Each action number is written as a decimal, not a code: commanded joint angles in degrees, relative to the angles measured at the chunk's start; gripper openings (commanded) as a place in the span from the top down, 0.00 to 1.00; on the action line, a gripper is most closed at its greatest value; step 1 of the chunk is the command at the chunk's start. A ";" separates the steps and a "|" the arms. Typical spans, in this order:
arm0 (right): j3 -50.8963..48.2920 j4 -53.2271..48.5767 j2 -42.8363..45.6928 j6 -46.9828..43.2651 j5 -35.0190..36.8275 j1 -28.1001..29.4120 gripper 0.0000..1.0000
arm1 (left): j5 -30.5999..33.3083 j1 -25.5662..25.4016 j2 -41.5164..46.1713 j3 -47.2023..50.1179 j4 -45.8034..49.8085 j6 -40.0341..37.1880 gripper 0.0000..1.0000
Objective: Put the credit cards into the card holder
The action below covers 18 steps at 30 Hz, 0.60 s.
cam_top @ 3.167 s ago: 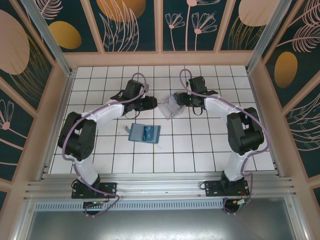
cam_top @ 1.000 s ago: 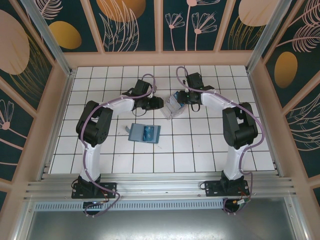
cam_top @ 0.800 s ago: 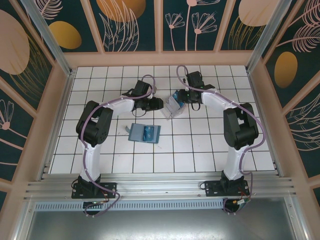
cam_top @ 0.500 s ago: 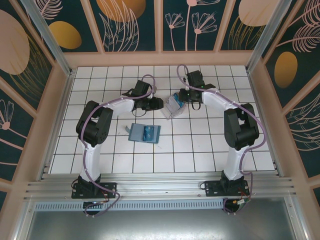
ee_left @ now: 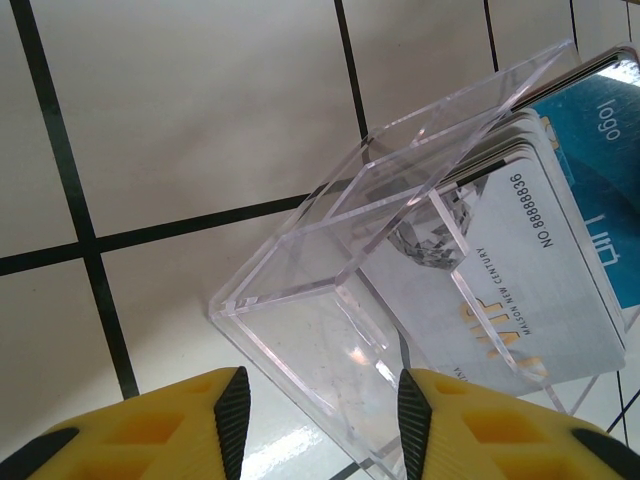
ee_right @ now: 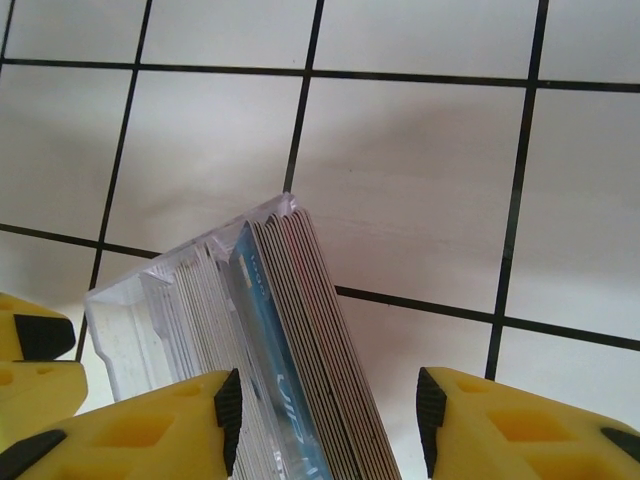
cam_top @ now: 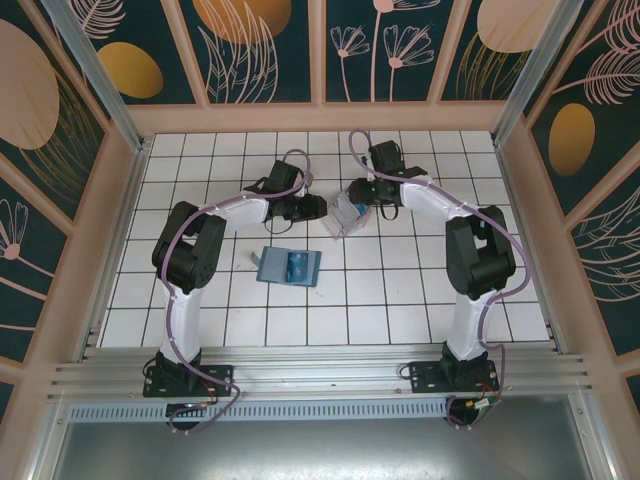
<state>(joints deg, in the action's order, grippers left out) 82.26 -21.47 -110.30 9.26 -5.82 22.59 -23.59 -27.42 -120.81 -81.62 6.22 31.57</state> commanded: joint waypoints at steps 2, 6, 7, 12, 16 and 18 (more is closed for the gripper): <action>1.77 -2.14 -2.23 -1.02 0.73 0.36 0.47 | -0.75 0.00 1.28 -0.15 -0.97 0.51 0.53; 1.99 -2.25 -2.92 -0.87 1.47 0.39 0.49 | -0.75 0.00 0.15 -1.45 -0.40 0.36 0.53; 1.96 -2.22 -2.88 -0.78 1.80 0.46 0.49 | -0.75 0.00 -0.40 -1.59 -0.49 0.42 0.53; 2.22 -2.23 -1.80 -0.71 3.41 0.31 0.51 | -1.19 0.00 -2.61 -1.76 -1.43 1.01 0.53; 2.71 -2.49 -1.33 -0.85 3.80 0.14 0.52 | -1.26 0.00 -4.02 -1.77 -1.76 1.08 0.53; 2.82 -2.53 -1.09 -0.82 4.13 0.11 0.52 | -1.28 0.01 -4.41 -1.57 -2.12 1.12 0.53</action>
<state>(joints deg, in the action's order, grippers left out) 83.31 -22.57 -112.79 9.26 -3.86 22.70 -24.77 -27.42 -123.17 -82.56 4.21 32.01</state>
